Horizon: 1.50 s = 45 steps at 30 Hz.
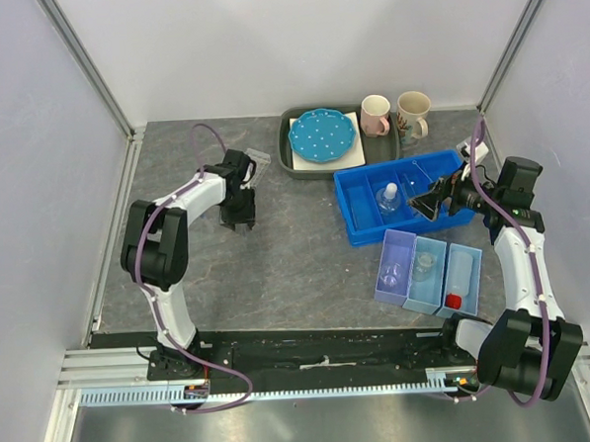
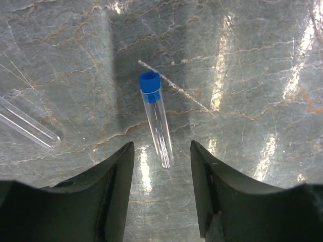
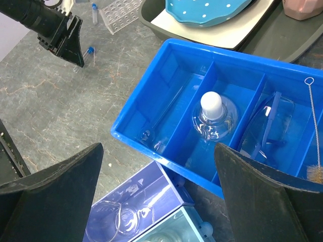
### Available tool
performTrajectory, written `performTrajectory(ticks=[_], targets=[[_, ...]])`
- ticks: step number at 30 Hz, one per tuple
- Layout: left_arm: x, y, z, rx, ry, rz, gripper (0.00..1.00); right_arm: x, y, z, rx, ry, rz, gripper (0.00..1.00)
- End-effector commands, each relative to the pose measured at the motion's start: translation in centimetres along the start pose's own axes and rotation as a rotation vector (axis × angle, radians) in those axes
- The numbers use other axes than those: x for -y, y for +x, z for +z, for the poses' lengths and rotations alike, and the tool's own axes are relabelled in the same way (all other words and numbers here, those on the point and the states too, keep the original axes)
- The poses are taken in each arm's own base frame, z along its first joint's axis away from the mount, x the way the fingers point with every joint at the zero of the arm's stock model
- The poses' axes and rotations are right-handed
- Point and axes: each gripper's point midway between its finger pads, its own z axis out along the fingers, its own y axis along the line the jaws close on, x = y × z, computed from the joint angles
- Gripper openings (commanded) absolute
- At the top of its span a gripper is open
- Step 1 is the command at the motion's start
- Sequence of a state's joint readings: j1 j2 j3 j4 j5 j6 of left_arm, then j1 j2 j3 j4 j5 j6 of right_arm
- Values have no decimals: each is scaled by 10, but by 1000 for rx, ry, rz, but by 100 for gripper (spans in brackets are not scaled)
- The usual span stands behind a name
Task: Organize the chemistry lab equipment
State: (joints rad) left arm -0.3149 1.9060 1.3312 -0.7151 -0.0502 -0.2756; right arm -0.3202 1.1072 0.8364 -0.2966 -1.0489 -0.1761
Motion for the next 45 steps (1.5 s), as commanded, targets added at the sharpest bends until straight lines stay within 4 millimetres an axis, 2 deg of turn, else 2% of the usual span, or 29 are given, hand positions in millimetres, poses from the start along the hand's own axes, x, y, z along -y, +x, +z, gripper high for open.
performTrajectory(ticks=[1, 6, 7, 9, 12, 16, 19, 23, 30, 34, 39, 43, 45], targets=[[-3, -14, 2, 38, -70, -8, 51, -1, -15, 0, 22, -6, -54, 98], [-5, -12, 11, 19, -105, 9, 41, 0, -13, 2, 16, -8, -51, 98], [-5, -12, 14, 14, -108, 12, 34, 0, -13, 2, 14, -10, -51, 98], [-4, -10, 16, 8, -114, 18, 29, 1, -12, 3, 10, -7, -52, 98], [-4, -10, 16, 13, -119, 25, 23, 0, -12, 4, 4, -8, -58, 98], [-4, -11, 13, 32, -116, 36, 8, 1, -9, 6, -7, -4, -71, 98], [-2, -12, 5, 59, -94, 37, 3, 4, -7, 7, -15, 5, -75, 98], [9, -15, -14, 99, -20, 40, 2, 10, -2, 9, -35, 14, -74, 98], [23, -26, -61, 203, 96, 95, 2, 21, 4, 7, -73, 55, -113, 98], [35, -26, -80, 240, 177, 118, 2, 24, 7, 6, -87, 69, -149, 98], [46, -27, -94, 285, 252, 117, 2, 25, 11, 6, -104, 53, -188, 98], [54, -25, -104, 317, 313, 122, 2, 20, 15, -2, -98, 34, -270, 98], [59, -24, -115, 331, 356, 130, 2, 20, 13, -6, -89, 41, -252, 98]])
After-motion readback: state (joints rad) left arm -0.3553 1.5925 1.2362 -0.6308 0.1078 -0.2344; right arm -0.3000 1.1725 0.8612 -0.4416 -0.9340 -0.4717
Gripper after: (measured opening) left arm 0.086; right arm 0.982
